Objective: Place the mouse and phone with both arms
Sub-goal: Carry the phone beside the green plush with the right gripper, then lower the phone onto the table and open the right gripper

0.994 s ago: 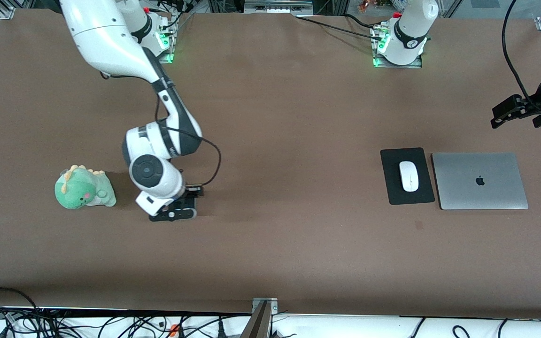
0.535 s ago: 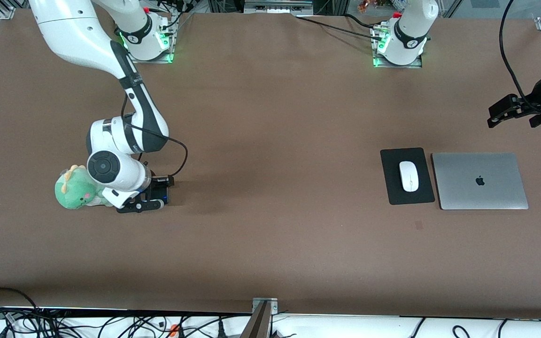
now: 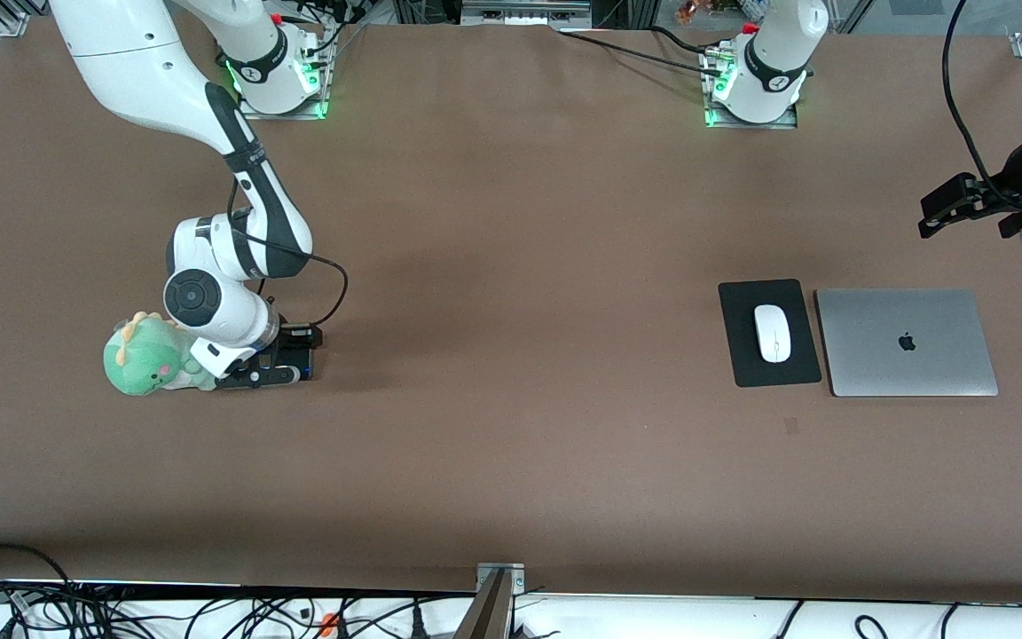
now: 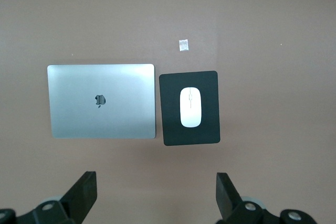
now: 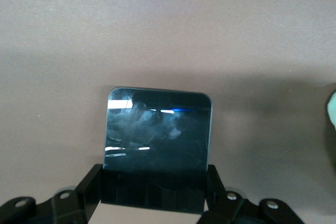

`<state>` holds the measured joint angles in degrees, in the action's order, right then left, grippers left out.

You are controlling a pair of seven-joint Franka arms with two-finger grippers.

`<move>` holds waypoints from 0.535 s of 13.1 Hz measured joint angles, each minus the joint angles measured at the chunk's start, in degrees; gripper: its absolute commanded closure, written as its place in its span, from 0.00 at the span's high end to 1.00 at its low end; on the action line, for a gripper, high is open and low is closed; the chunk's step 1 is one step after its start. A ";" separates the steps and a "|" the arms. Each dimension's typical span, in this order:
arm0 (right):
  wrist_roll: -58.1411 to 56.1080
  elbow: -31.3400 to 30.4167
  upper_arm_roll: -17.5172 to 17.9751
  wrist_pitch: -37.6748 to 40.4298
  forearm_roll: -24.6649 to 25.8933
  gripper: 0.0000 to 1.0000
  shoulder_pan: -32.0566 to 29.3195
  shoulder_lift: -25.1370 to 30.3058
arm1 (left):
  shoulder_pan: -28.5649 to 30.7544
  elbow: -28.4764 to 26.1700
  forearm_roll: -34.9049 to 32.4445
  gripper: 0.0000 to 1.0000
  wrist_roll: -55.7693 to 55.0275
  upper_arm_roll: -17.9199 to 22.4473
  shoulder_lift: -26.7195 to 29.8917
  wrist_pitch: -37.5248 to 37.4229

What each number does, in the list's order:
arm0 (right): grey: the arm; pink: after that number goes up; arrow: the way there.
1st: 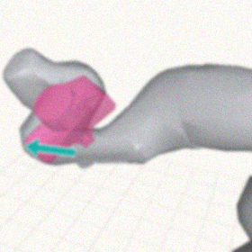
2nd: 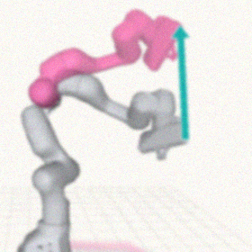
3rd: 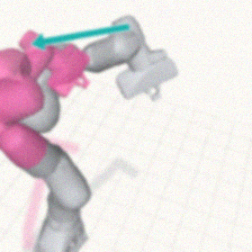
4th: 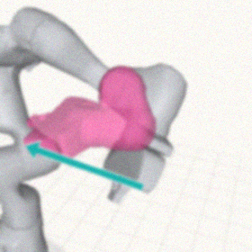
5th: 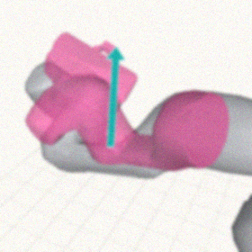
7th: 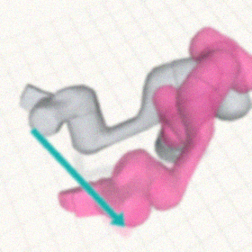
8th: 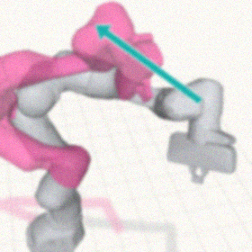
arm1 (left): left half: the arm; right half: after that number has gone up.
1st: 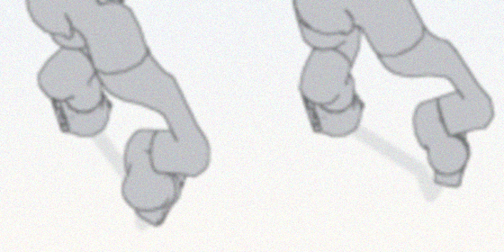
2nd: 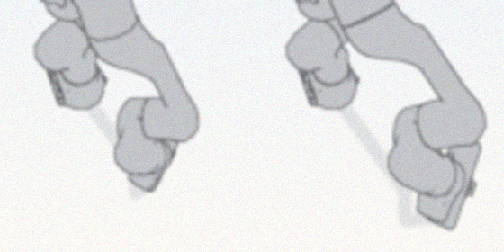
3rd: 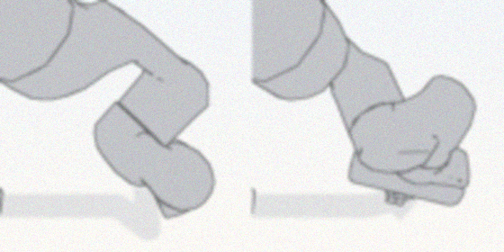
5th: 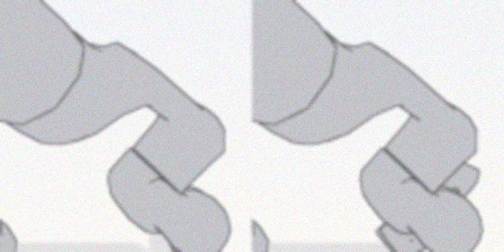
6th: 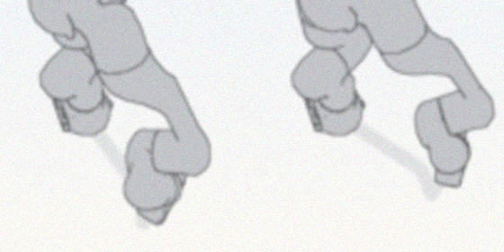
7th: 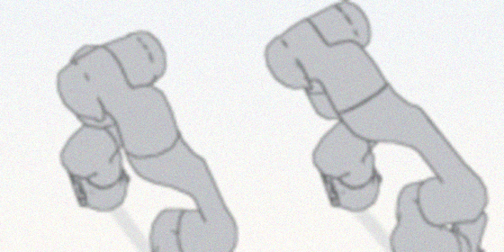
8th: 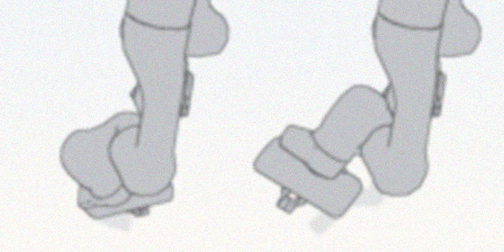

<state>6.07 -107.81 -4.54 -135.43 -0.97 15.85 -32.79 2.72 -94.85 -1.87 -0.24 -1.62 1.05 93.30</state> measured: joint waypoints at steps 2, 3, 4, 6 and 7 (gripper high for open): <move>0.00 -0.03 0.00 -0.28 0.00 1.00 -0.41 -0.08 | 0.00 0.00 0.00 1.00 0.00 0.00 0.00 -0.04; 0.00 -0.03 0.00 -0.38 -0.01 1.00 -0.53 -0.06 | 0.00 0.00 0.00 1.00 0.00 0.00 0.00 -0.10; 0.00 -0.01 0.00 -0.46 -0.01 1.00 -0.58 0.01 | 0.00 0.00 0.00 1.00 0.00 0.00 0.00 -0.17; 0.01 0.23 0.07 -0.23 -0.03 1.00 -0.57 0.72 | 0.00 0.01 0.00 1.00 0.00 0.00 0.00 -0.37; 0.01 0.51 0.13 0.31 -0.03 1.00 -0.58 1.54 | -0.02 0.01 0.00 1.00 0.00 -0.09 0.00 -0.49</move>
<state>6.08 -107.30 -4.41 -135.12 -1.00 15.28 -31.24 2.70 -94.85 -1.87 -0.24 -1.71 1.05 92.81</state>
